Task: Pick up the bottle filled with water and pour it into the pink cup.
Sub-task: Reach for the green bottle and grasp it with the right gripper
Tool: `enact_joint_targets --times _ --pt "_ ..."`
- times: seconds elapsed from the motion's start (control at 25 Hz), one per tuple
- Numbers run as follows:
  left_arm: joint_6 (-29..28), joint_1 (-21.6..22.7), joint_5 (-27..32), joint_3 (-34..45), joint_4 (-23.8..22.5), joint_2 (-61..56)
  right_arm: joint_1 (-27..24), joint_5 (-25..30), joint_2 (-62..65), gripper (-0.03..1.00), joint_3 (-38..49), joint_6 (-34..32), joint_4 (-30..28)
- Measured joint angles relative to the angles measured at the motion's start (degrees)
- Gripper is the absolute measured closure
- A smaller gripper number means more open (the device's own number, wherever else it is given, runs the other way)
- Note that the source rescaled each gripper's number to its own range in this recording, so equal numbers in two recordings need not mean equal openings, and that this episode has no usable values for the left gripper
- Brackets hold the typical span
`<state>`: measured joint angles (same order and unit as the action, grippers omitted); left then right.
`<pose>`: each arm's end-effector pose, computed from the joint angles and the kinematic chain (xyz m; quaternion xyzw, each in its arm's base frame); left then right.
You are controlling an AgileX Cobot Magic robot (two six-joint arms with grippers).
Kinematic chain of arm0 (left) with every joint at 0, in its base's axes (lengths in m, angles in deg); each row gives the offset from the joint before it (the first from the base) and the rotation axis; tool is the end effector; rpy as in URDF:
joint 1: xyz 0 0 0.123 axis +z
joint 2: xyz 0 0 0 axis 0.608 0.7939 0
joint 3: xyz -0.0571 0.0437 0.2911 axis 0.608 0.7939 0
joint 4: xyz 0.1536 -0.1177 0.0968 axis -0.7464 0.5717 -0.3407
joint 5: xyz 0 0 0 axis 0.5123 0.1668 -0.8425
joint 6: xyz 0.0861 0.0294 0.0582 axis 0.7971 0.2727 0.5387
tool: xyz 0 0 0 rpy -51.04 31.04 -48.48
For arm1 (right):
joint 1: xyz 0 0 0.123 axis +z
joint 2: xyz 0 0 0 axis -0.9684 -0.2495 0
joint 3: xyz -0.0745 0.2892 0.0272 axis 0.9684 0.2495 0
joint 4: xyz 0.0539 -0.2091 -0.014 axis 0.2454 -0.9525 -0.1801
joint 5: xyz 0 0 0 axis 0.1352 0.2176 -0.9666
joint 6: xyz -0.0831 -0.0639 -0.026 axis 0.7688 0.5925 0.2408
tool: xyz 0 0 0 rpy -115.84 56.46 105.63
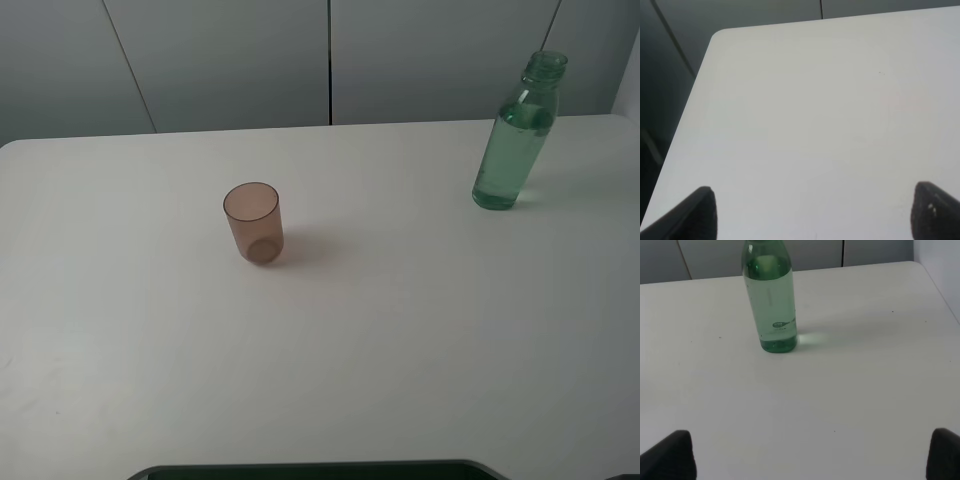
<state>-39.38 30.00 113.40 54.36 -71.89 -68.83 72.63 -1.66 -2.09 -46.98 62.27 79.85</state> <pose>-0.0369 0.0185 0.2540 0.0427 0.8517 0.0326 0.5212 -0.0401 0.0030 0.2510 0.0372 0.8611 0.0007 0.5071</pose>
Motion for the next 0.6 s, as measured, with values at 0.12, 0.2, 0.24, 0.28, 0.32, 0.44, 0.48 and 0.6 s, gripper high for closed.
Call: enact_joint_targets --times 0.12,0.2,0.24,0.28,0.32,0.44,0.48,0.6 --pt "0.0 0.0 0.0 0.0 0.0 0.0 0.0 0.0 0.0 -0.03 0.0 0.0 0.0" --pt "0.0 0.0 0.0 0.0 0.0 0.0 0.0 0.0 0.0 -0.03 0.0 0.0 0.0" --pt "0.0 0.0 0.0 0.0 0.0 0.0 0.0 0.0 0.0 -0.03 0.0 0.0 0.0" --pt "0.0 0.0 0.0 0.0 0.0 0.0 0.0 0.0 0.0 -0.03 0.0 0.0 0.0" --pt "0.0 0.0 0.0 0.0 0.0 0.0 0.0 0.0 0.0 -0.03 0.0 0.0 0.0" --pt "0.0 0.0 0.0 0.0 0.0 0.0 0.0 0.0 0.0 -0.03 0.0 0.0 0.0" --pt "0.0 0.0 0.0 0.0 0.0 0.0 0.0 0.0 0.0 -0.03 0.0 0.0 0.0" --pt "0.0 0.0 0.0 0.0 0.0 0.0 0.0 -0.1 0.0 -0.03 0.0 0.0 1.2"
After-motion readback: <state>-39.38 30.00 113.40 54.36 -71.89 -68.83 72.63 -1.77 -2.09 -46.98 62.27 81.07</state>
